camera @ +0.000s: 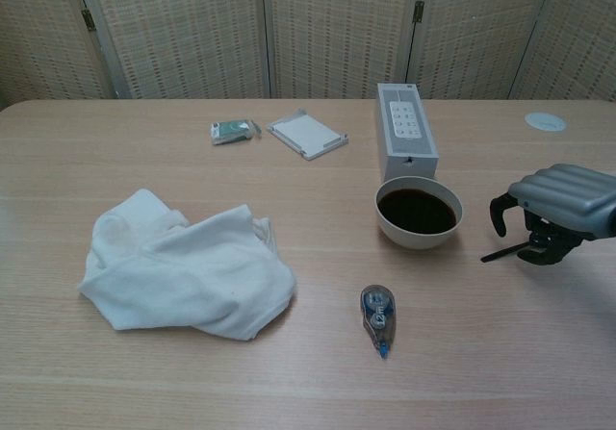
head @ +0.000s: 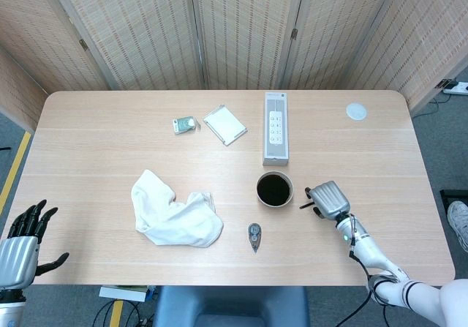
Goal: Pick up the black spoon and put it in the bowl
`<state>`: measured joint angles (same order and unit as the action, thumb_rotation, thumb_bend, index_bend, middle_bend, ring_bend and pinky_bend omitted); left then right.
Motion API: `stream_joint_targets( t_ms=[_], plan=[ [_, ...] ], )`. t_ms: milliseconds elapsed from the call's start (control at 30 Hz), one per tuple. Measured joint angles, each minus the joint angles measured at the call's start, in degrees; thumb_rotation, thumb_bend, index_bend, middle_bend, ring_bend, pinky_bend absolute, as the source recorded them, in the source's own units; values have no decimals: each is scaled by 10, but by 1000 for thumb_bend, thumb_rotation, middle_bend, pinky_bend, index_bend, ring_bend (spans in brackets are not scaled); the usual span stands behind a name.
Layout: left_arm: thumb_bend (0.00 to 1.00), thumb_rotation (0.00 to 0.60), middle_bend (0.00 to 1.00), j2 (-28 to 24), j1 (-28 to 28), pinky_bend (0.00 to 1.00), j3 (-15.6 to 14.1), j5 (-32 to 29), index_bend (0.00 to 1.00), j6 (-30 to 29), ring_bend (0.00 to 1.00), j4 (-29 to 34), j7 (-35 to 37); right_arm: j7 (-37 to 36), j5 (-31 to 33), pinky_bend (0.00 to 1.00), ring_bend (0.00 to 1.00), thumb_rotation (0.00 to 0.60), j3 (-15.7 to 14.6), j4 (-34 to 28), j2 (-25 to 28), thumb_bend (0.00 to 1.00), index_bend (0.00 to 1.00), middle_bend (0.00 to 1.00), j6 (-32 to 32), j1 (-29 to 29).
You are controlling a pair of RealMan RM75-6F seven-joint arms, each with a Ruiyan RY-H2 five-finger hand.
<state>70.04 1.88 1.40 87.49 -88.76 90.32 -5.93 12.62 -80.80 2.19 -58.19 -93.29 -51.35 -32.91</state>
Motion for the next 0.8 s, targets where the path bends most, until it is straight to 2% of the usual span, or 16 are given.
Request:
stream_joint_targets(
  t_ms=[800],
  plan=[
    [153,600,55,5,-2,140,1,-8,163,3,68,-16,12,44,-11,1000,1000,600,-14,44,-29,296,502,1000,14,-16]
  ],
)
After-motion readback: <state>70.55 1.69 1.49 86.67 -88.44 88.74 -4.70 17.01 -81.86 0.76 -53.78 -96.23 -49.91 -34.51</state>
